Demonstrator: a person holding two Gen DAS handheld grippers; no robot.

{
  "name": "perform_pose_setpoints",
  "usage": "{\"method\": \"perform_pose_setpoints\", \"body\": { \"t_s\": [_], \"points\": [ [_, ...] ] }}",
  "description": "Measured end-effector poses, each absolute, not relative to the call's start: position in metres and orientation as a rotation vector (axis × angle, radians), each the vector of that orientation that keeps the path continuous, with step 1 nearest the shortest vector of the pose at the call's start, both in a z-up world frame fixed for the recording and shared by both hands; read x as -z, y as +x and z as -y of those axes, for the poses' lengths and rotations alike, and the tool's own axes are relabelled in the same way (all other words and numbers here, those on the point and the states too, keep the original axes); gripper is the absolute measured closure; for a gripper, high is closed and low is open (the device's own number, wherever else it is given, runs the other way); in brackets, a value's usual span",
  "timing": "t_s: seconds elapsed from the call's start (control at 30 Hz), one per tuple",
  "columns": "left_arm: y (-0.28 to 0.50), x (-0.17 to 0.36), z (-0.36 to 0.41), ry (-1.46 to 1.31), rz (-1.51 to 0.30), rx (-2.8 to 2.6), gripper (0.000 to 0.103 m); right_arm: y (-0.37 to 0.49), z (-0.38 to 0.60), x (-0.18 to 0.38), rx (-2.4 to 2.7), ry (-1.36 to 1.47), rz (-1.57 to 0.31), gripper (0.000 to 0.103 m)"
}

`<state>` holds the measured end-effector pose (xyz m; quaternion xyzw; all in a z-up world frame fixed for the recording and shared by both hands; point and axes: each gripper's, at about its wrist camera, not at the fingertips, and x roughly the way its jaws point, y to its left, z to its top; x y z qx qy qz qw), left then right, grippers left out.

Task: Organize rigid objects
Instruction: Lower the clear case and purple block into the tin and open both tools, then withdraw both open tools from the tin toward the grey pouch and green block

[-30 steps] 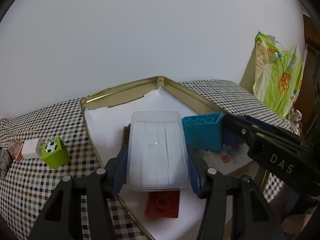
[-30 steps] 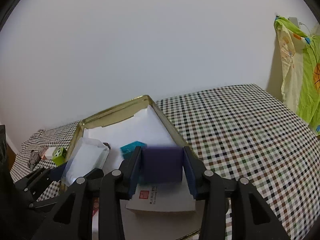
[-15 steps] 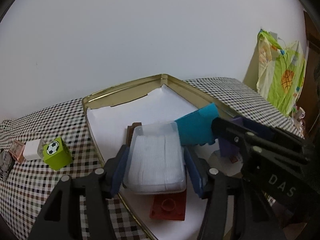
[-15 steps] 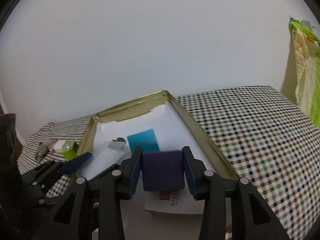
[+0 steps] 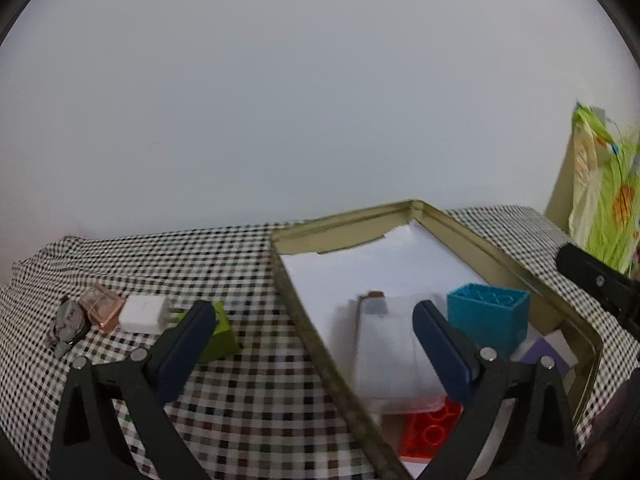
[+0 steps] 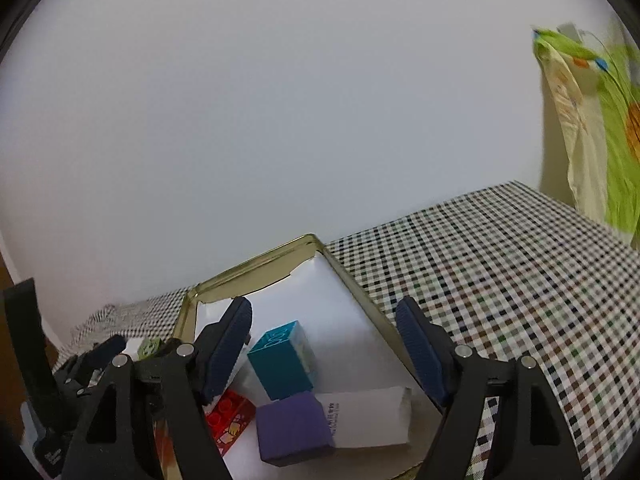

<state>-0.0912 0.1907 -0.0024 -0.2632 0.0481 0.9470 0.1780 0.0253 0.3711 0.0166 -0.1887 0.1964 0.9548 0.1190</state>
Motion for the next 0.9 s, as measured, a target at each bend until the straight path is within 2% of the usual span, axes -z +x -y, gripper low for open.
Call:
{"method": "perform_pose_setpoints", "body": {
  "t_s": [0.23, 0.47, 0.67, 0.9],
  "points": [
    [-0.091, -0.003, -0.167, -0.724, -0.090, -2.738, 0.003, 0.031, -0.380, -0.015, -2.739, -0.522, -0.620, 0.026],
    [-0.091, 0.001, -0.163, -0.752, -0.117, -2.751, 0.003, 0.032, -0.380, -0.015, -2.732, -0.528, -0.622, 0.026],
    [-0.093, 0.000, -0.149, -0.770, -0.048, -2.770, 0.003, 0.033, -0.383, -0.015, -2.719, -0.532, -0.622, 0.026],
    [-0.082, 0.003, -0.143, -0.724, -0.111, -2.790, 0.003, 0.040, -0.380, -0.017, -2.689, -0.464, -0.549, 0.026]
  ]
}}
